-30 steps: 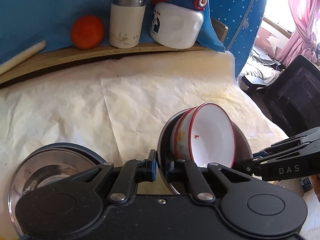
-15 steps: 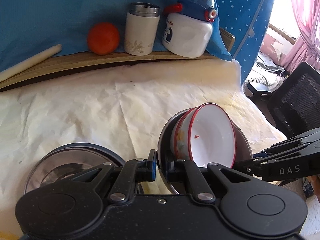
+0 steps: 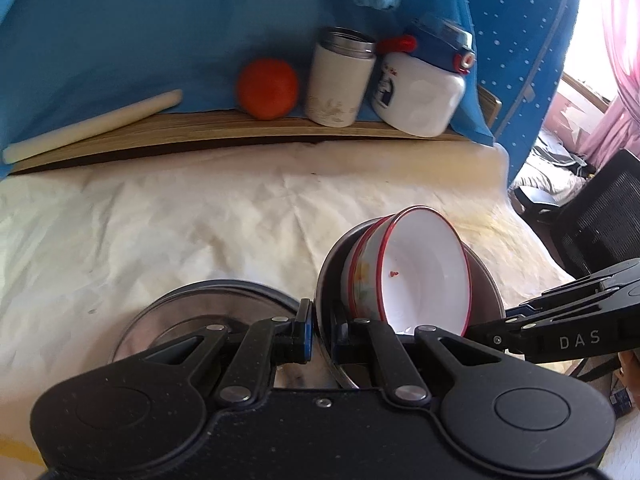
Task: Organize plates and bowls
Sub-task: 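Lift the nested bowl stack with the left gripper toward the steel plates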
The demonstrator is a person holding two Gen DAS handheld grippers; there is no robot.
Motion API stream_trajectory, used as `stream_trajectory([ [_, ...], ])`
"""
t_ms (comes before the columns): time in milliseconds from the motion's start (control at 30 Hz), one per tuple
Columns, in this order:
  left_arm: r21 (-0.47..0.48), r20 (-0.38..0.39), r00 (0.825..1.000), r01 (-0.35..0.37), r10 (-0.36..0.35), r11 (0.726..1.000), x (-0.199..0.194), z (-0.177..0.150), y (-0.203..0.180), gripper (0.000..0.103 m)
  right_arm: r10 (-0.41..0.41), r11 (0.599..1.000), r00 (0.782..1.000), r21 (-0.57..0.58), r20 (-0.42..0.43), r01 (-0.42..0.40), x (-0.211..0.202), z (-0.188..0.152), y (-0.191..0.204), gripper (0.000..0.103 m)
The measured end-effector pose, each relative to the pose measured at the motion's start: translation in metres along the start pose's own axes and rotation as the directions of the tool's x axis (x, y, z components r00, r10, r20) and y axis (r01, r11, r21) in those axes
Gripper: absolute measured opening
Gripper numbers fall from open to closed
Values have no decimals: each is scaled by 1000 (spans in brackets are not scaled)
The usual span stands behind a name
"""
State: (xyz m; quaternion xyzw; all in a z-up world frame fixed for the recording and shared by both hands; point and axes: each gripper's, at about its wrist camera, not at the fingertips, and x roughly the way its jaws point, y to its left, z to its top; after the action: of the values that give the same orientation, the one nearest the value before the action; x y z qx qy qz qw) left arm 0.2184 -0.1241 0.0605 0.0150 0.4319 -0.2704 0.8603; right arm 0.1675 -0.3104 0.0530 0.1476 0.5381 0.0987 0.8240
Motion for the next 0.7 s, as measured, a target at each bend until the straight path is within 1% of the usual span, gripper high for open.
stream_trajectory([
  [433, -89, 19, 997, -69, 71, 994, -27, -20, 50, 6, 46, 994, 998, -93, -38, -49, 27, 4, 55, 23],
  [700, -151, 6, 994, -104, 106, 983, -38, -37, 83, 6, 61, 986, 995, -149, -82, -73, 49, 4, 90, 23],
])
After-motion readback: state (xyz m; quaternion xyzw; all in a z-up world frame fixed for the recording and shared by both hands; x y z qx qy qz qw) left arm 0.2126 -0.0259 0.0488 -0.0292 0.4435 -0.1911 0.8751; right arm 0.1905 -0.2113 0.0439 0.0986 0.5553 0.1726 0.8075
